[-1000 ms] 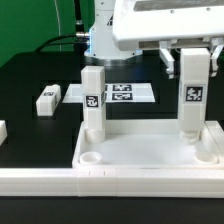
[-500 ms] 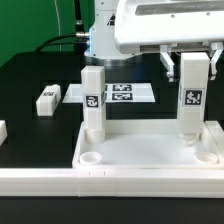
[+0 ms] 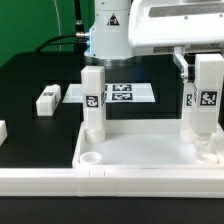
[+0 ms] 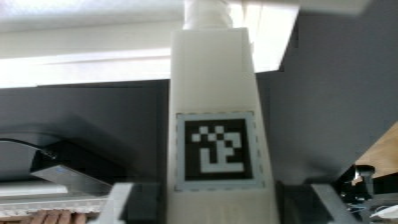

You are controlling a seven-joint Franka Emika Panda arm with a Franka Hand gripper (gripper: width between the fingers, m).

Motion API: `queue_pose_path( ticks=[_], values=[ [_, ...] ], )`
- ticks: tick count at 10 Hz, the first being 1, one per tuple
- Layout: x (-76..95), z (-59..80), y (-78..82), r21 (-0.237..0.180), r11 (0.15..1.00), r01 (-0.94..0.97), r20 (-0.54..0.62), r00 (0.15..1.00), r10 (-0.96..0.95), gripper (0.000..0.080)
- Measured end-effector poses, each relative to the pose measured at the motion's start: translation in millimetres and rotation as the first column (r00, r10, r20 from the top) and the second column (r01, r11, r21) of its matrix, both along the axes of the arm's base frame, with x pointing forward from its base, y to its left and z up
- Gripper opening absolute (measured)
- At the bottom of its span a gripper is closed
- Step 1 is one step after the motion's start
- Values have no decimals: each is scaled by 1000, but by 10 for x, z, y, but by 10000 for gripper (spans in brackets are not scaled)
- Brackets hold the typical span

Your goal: Assemble desk

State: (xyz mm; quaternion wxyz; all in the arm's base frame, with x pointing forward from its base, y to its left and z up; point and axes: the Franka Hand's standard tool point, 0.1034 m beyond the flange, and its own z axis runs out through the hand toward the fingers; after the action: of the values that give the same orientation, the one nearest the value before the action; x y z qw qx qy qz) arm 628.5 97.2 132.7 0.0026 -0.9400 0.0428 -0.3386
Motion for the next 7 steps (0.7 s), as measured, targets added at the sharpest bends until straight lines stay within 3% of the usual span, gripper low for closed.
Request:
queue_pose_path(
  ticks=[7],
  values=[
    [75,-51,32,-19,999,-26,-8,1000,26,289]
  ],
)
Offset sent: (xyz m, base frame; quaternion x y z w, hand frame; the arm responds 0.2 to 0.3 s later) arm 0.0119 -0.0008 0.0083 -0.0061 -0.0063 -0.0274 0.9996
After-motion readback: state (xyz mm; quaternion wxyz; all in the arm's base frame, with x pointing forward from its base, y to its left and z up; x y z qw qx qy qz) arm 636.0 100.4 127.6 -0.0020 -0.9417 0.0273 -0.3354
